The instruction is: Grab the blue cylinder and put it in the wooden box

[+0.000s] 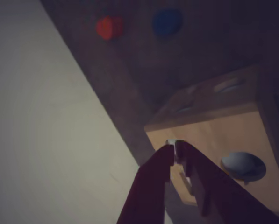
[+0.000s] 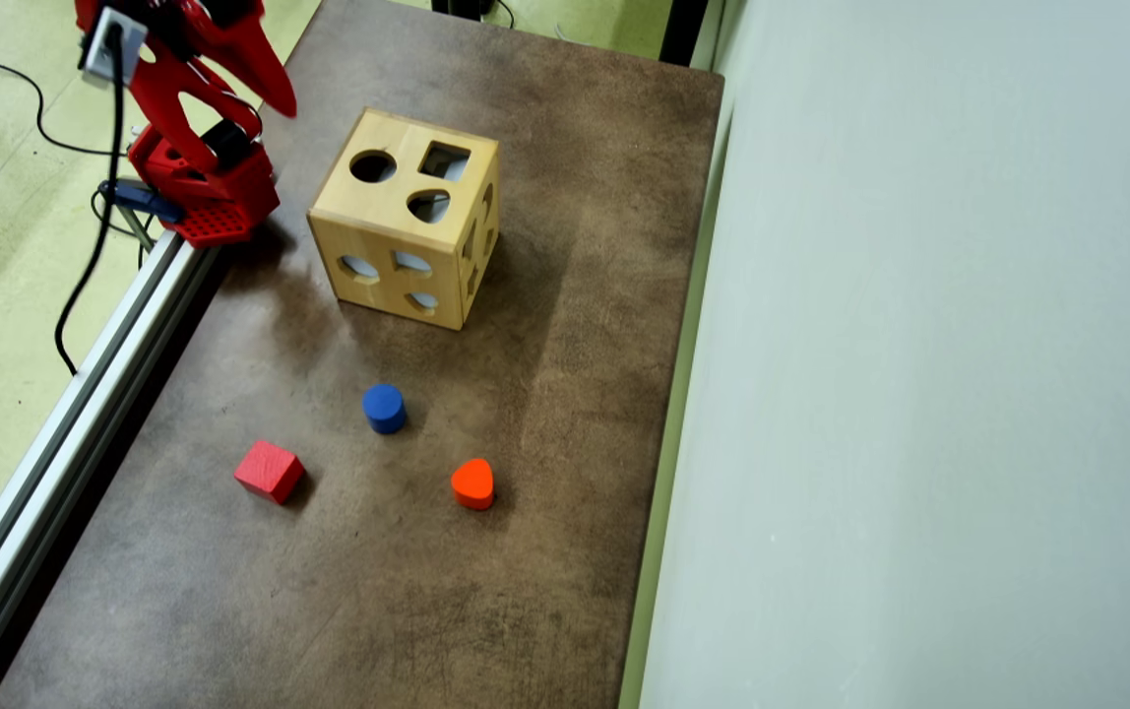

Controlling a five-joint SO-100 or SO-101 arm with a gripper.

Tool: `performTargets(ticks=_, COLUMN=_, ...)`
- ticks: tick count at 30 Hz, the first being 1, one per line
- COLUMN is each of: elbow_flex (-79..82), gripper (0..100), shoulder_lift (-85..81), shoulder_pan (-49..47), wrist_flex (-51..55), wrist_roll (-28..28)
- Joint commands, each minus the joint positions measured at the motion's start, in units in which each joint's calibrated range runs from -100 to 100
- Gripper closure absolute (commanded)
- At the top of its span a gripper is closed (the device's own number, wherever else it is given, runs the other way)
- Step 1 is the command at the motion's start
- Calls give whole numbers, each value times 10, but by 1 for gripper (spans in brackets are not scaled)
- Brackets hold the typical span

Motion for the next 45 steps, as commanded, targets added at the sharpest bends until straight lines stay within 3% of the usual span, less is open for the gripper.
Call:
performTargets(ticks=1, elbow_flex=-11, gripper=99, shoulder_lift=68, shoulder_pan=47, wrist_flex=-2, wrist_roll=2)
performTargets(ticks=6, elbow_flex=-16, gripper=99, shoulder_lift=135, shoulder_pan=71, wrist_flex=-8, wrist_roll=2)
performTargets(ticks=12, elbow_flex=-10, gripper=97, shoulder_lift=141, shoulder_pan=68, wrist_flex=-87, wrist_roll=3)
performTargets(ticks=21, elbow_flex=-10, gripper=82, shoulder_lift=200, shoulder_pan=68, wrist_flex=-105, wrist_roll=4)
performTargets(ticks=33, elbow_flex=-12, gripper=71, shoulder_lift=306, shoulder_pan=67, wrist_flex=-106, wrist_roll=4)
performTargets(ticks=45, elbow_flex=-19, gripper=69, shoulder_lift=424, shoulder_pan=76, wrist_flex=-173, wrist_roll=3)
